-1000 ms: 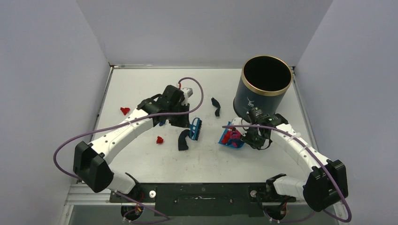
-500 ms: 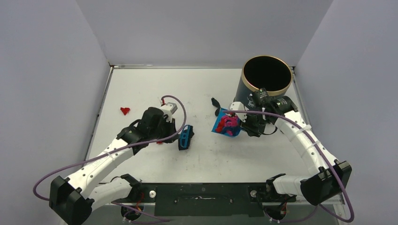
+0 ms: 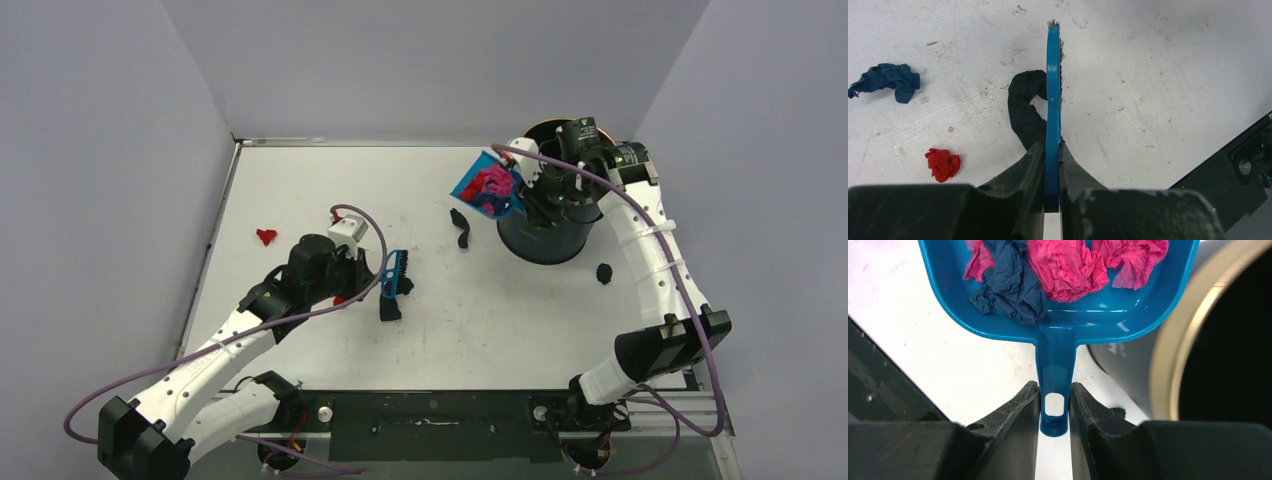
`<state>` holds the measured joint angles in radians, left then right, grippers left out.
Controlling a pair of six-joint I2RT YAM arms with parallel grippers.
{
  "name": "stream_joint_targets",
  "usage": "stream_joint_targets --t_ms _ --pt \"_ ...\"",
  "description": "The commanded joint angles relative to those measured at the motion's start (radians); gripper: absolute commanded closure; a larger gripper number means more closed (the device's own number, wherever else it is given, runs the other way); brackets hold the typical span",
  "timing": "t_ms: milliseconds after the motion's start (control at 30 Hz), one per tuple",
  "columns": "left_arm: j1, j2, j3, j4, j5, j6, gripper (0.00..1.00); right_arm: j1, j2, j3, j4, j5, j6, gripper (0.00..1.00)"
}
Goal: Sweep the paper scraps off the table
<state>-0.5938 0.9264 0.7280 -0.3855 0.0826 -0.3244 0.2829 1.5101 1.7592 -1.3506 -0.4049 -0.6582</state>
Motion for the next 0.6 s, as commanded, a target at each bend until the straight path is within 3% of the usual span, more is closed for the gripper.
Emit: stream_joint_targets --t_ms 0,333,567 --pt "0.006 -0.006 0.010 0.066 0.006 0.018 1.00 -0.063 0.042 0.158 -0.005 -0.049 0.079 0.95" --pt "0.007 -0.061 -0.005 0.078 -0.006 0.010 1.00 -0.172 0.097 0.342 0.072 0.197 0.181 0.95" --pt "0.007 -0.085 -0.012 0.087 0.013 0.007 1.00 -0.278 0.164 0.442 0.018 0.354 0.123 0.95"
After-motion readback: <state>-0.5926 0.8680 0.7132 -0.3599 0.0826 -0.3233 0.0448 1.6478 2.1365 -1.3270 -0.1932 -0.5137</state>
